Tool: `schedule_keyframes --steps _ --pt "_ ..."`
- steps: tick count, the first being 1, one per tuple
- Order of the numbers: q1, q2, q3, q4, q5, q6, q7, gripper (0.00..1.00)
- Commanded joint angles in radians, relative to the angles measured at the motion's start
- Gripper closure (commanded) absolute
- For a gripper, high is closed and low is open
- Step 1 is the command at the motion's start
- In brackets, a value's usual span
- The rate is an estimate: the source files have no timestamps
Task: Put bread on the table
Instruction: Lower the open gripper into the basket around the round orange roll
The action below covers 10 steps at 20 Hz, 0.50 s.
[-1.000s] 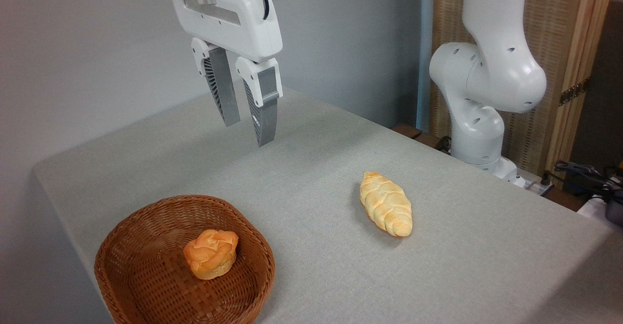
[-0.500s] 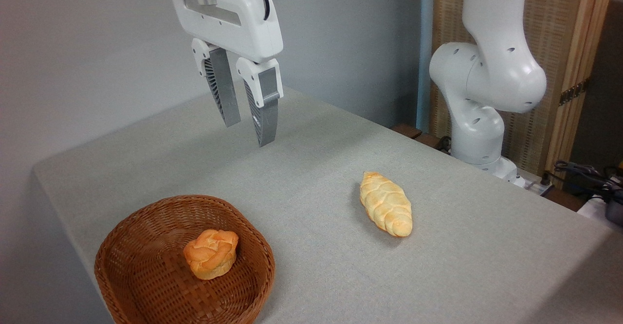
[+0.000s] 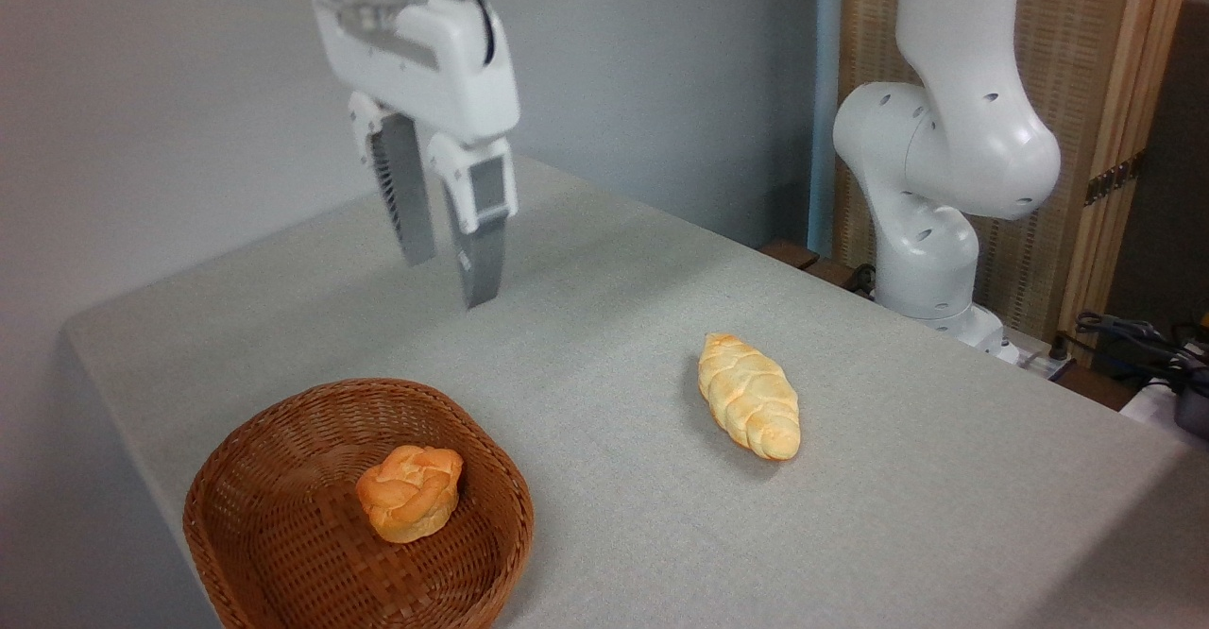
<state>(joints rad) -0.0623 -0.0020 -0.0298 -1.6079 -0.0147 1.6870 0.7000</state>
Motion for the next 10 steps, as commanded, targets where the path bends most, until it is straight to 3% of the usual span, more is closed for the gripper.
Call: schedule_keyframes --steps 1,6,10 --pt "-0.01 0.066 -0.018 -0.038 -0.013 0.134 -0.031 0.0" --pt "-0.01 0.166 -0.032 -0.061 -0.004 0.285 -0.034 0.0" --pt "-0.011 0.195 -0.033 -0.098 0.004 0.345 -0.024 0.0"
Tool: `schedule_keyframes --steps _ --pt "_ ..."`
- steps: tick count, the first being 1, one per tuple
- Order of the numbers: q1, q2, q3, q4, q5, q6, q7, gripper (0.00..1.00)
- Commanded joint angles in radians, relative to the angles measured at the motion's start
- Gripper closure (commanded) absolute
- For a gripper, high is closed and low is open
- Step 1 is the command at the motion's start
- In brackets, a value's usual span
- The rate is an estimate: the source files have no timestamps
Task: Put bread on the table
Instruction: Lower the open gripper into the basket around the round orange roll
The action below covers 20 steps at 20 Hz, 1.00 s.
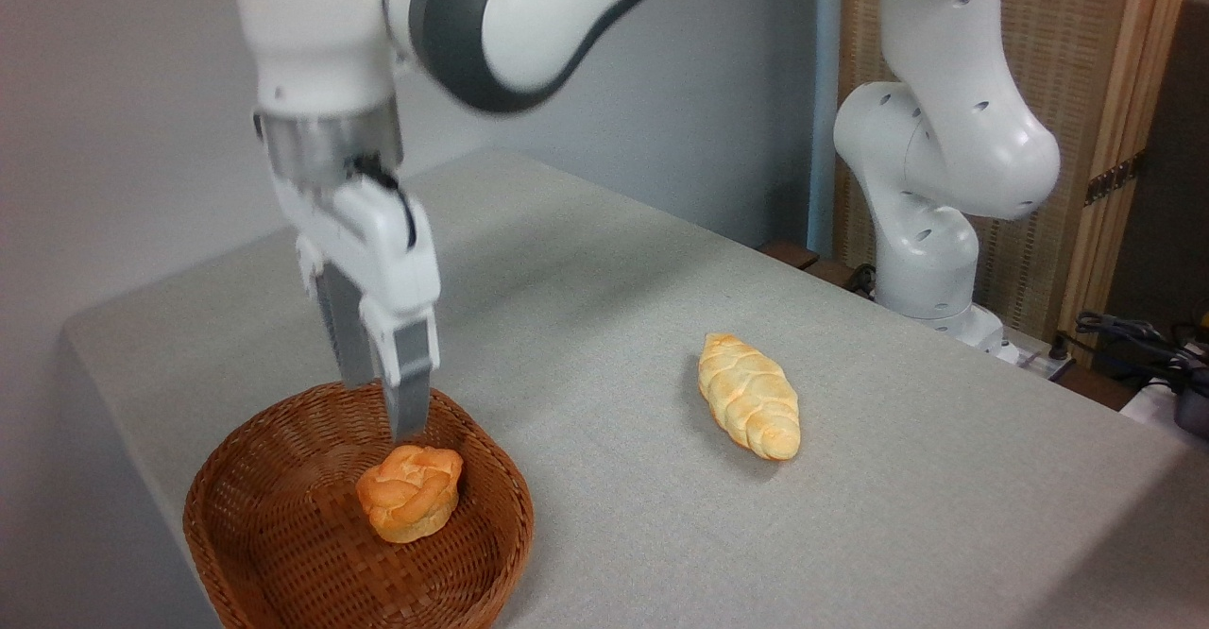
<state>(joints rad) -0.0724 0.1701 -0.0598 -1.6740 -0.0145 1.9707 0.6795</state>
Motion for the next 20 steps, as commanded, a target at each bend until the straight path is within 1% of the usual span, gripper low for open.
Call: schedule_keyframes --steps 1,5,8,12,14,15,16,17,18,20 --pt "-0.001 0.025 -0.002 -0.048 0.004 0.072 -0.001 0.0" --pt "0.0 0.035 -0.002 -0.082 0.005 0.079 0.0 0.0" --pt "-0.001 0.051 -0.003 -0.088 0.04 0.082 0.0 0.0" --pt "-0.001 0.055 -0.017 -0.134 0.042 0.161 -0.005 0.0" --pt "-0.001 0.055 -0.021 -0.141 0.042 0.165 -0.003 0.01" --pt "-0.001 0.055 -0.022 -0.141 0.044 0.165 -0.003 0.04" --pt "-0.001 0.055 -0.023 -0.141 0.042 0.165 -0.004 0.2" --pt "-0.001 0.055 -0.023 -0.141 0.042 0.165 -0.005 0.29" --pt "-0.001 0.055 -0.023 -0.141 0.042 0.165 -0.003 0.42" --pt "-0.001 0.055 -0.023 -0.141 0.042 0.165 -0.003 0.55"
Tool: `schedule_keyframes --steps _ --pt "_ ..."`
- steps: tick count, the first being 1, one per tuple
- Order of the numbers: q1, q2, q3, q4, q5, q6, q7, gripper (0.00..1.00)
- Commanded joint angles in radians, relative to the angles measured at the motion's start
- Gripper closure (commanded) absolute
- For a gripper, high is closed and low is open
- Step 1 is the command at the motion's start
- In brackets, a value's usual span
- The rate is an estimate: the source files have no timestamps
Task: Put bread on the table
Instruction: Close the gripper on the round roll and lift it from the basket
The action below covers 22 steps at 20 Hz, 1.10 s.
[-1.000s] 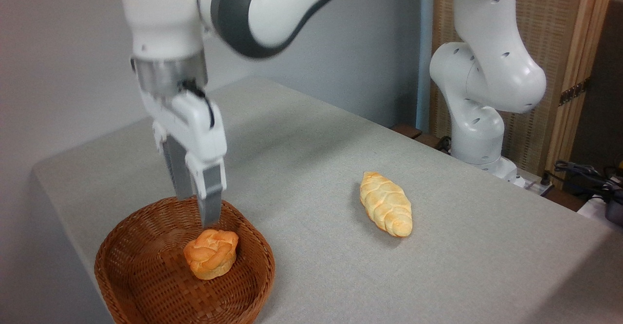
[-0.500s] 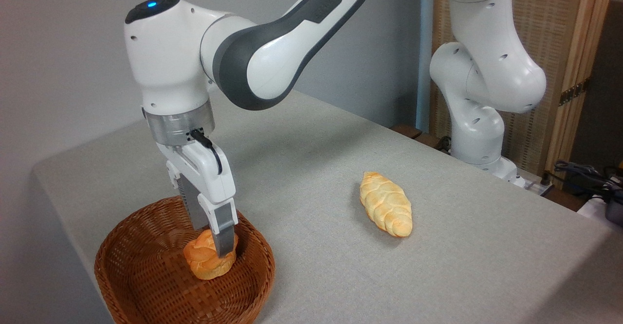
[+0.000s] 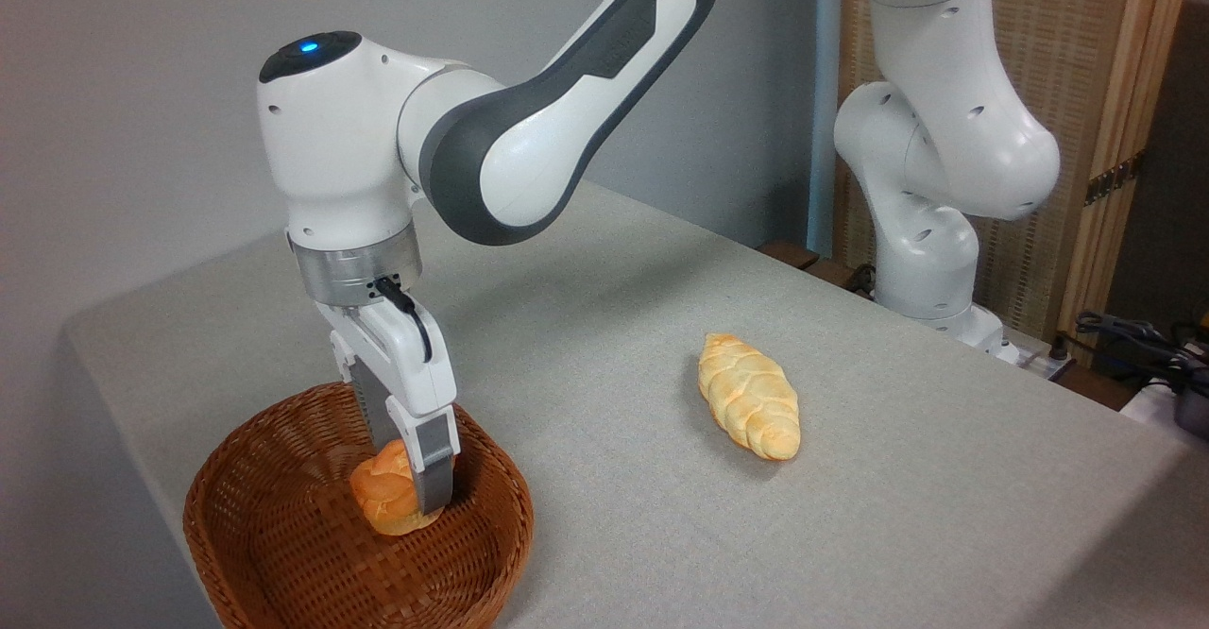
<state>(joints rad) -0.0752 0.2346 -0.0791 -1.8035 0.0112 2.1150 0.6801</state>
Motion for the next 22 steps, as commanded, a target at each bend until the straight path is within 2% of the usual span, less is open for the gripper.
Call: schedule_keyframes --steps 1,14,16,18,20,22 --pt "0.002 -0.009 -0.004 -0.011 0.016 0.02 -0.004 0.57" --pt "0.003 -0.035 -0.004 0.0 0.004 0.017 -0.019 0.59" --pt "0.005 -0.083 -0.002 0.003 -0.002 0.014 -0.016 0.59" --pt "0.005 -0.136 0.004 0.007 -0.039 0.007 -0.025 0.59" --pt "0.005 -0.21 0.012 0.006 -0.092 -0.059 -0.027 0.57" --pt "0.005 -0.259 0.012 0.001 -0.096 -0.142 -0.022 0.57"
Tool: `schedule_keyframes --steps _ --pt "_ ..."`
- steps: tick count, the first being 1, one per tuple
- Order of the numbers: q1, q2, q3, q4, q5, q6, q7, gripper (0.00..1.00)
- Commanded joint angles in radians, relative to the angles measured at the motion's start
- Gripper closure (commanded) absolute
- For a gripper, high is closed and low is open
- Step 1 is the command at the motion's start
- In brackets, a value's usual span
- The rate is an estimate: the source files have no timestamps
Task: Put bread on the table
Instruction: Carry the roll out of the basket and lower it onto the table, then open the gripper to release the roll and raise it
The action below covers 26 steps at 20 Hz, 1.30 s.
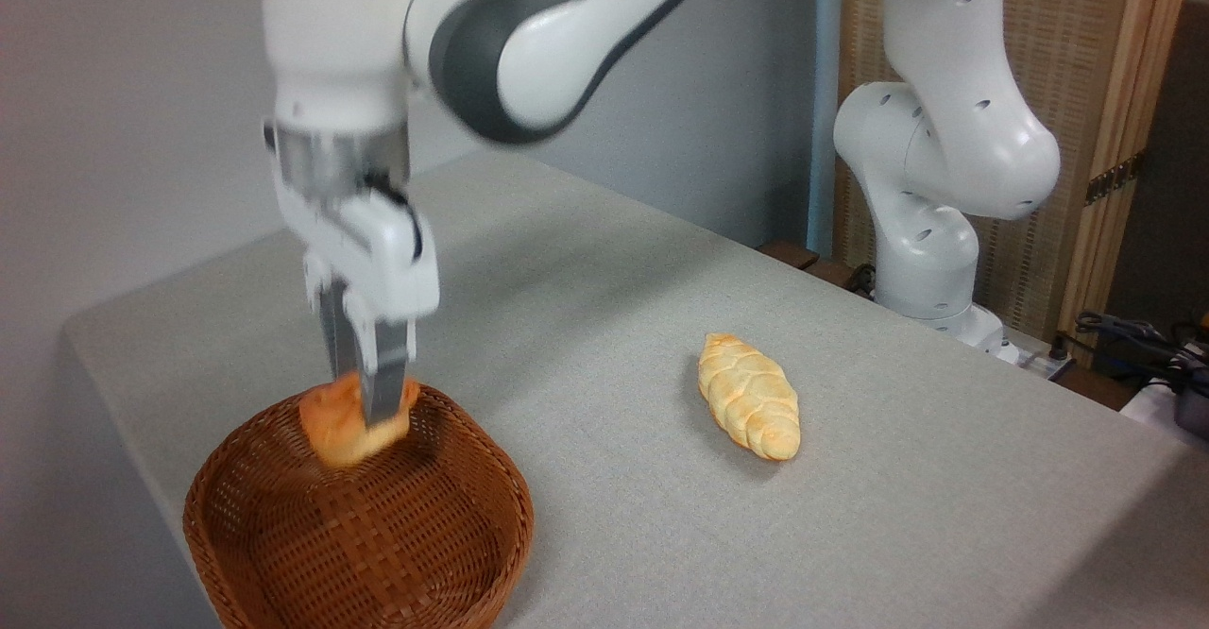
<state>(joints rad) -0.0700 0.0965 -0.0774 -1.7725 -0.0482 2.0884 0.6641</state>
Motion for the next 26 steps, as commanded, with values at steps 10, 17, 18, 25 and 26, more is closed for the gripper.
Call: schedule_keyframes --steps 10,17,18,25,26 --pt "-0.142 -0.215 0.008 -0.246 -0.021 -0.275 0.0 0.09" --pt "-0.16 -0.166 -0.002 -0.301 -0.004 -0.199 -0.003 0.0" --pt "-0.16 -0.165 -0.001 -0.3 -0.002 -0.199 -0.003 0.0" --pt "-0.157 -0.185 -0.001 -0.283 -0.004 -0.202 -0.014 0.0" --pt "-0.154 -0.193 -0.001 -0.272 -0.004 -0.202 -0.015 0.0"
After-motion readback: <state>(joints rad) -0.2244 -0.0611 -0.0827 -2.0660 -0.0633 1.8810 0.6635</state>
